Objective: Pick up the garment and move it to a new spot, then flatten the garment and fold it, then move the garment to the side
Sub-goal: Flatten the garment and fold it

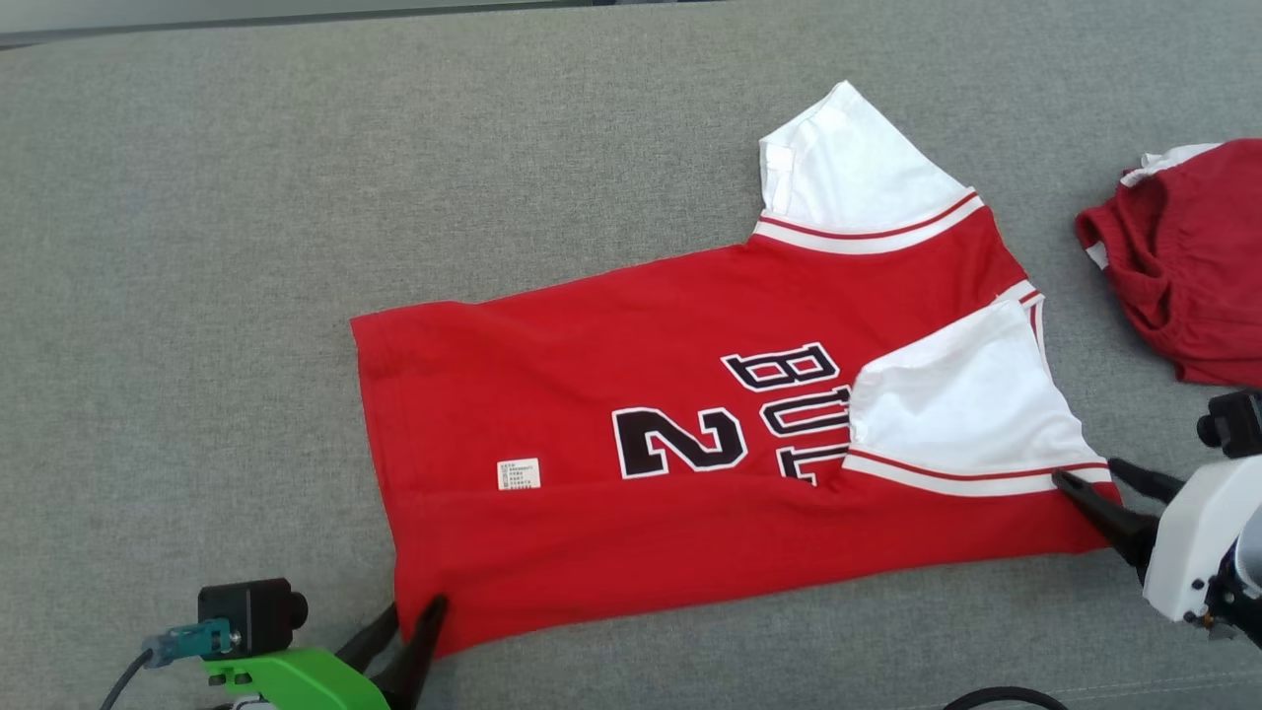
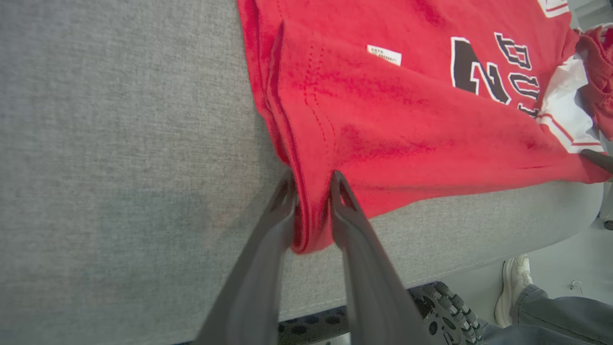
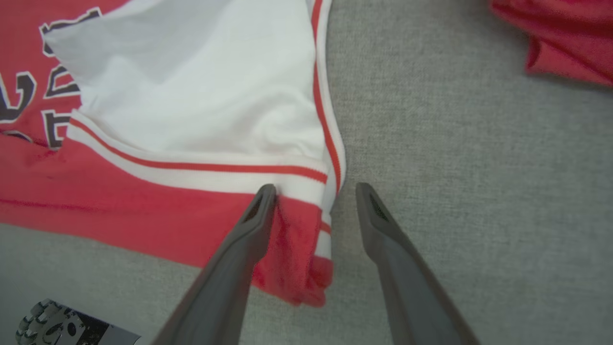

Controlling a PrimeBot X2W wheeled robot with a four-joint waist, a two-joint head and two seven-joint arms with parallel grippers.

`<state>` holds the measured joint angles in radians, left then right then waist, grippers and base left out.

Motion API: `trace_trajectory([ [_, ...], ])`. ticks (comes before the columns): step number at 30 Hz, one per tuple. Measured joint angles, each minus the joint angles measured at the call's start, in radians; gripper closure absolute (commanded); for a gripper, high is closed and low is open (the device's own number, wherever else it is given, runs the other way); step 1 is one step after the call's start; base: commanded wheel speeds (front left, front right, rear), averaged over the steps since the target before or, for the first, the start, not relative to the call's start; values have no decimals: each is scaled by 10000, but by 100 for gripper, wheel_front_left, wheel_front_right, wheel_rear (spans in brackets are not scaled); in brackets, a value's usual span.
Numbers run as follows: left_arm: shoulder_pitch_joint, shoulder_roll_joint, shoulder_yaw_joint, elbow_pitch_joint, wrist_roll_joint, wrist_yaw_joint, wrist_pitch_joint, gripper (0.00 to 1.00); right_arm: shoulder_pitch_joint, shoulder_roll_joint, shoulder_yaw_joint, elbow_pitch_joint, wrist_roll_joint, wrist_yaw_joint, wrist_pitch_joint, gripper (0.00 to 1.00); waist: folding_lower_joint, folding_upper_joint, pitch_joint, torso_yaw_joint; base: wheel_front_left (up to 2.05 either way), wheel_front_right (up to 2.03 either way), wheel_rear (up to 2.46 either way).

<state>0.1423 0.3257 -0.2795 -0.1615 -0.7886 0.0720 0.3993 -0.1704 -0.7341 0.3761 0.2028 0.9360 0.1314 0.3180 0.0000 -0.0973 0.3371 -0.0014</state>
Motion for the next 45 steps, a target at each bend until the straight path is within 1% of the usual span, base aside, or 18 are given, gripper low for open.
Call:
trace_trajectory([
  [5, -285, 359, 123, -725, 290, -4, 75, 0, -807, -81, -922, -1099, -303, 0, 107, 0, 0, -2, 269, 58, 0, 0, 0],
  [7, -904, 414, 155, -859, 368, -31, 148, 0, -1459, -109, -1386, -1361, -499, -6, 148, 0, 0, -2, 452, 116, 0, 0, 0],
  [9, -1818, 430, 105, -627, 683, -27, 222, 0, -2189, -2, -1659, -1338, -924, -6, 249, 0, 0, -2, 676, 202, 0, 0, 0],
  [10, -2287, 370, 46, -433, 800, -27, 234, 0, -2610, 121, -1758, -1206, -1118, -6, 320, 0, 0, -2, 800, 252, 0, 0, 0],
  [13, -3783, -167, -311, 548, 1022, -81, 234, 0, -3987, 600, -1795, -598, -1870, -6, 477, 0, 1, -2, 1218, 428, 0, 0, 0],
  [16, -5115, -456, -556, 1737, 1534, -111, 56, 0, -5245, 1269, -1417, 224, -2236, -10, 692, 0, 1, -1, 1683, 629, 0, 0, 0],
  [19, -5949, -865, -817, 2769, 1695, -263, -178, 0, -6214, 1599, -922, 1191, -2738, -6, 738, 0, 4, 0, 2138, 864, 0, 0, 0],
  [22, -6491, -1083, -1005, 3358, 1735, -523, -385, 0, -6851, 1881, -631, 2142, -2928, -8, 663, 0, 2, -1, 2458, 1179, 0, 0, 0],
  [29, -7115, -1446, -1409, 3927, 1827, -899, -591, 0, -7929, 1954, -128, 3557, -3290, -8, 2, 0, 0, -2, 2907, 1929, 0, 0, 0],
  [34, -7243, -1450, -1473, 3923, 1877, -936, -619, 0, -8486, 1950, 259, 4146, -3323, -10, -476, 0, 0, -2, 3104, 2229, 0, 0, 0],
  [35, -7255, -1404, -1469, 3921, 1898, -926, -617, 0, -8572, 1954, 349, 4220, -3279, -10, -548, 6, 0, -3, 3131, 2255, 0, 0, 0],
  [36, -7263, -1369, -1453, 3917, 1906, -920, -617, 0, -8633, 1956, 433, 4288, -3200, -10, -621, 51, 0, -3, 3150, 2271, 0, 0, 0],
  [37, -7266, -1367, -1438, 3917, 1910, -874, -621, 0, -8669, 1958, 525, 4362, -3135, -10, -700, 58, 0, -2, 3155, 2272, 0, 0, 0],
  [41, -7280, -1279, -1381, 3975, 1967, -803, -623, 0, -8789, 1965, 953, 4554, -2855, -10, -911, 57, 0, -3, 3101, 2195, 0, 0, 0],
  [42, -7287, -1271, -1365, 4004, 1942, -796, -619, 0, -8795, 1962, 1055, 4581, -2780, -10, -936, 70, 0, -3, 3086, 2170, 0, 0, 0],
  [43, -7332, -1267, -1352, 4040, 1904, -794, -616, 0, -8805, 1958, 1164, 4608, -2709, -10, -972, 70, 0, -2, 3067, 2144, 0, 0, 0],
  [44, -7373, -1269, -1336, 4103, 1845, -794, -602, 0, -8817, 1956, 1267, 4623, -2627, -10, -974, 100, 0, -3, 3049, 2115, 0, 0, 0],
  [45, -7423, -1271, -1304, 4186, 1774, -796, -585, 0, -8825, 1958, 1369, 4625, -2529, -8, -972, 100, 0, -3, 3036, 2084, 0, 0, 0],
])
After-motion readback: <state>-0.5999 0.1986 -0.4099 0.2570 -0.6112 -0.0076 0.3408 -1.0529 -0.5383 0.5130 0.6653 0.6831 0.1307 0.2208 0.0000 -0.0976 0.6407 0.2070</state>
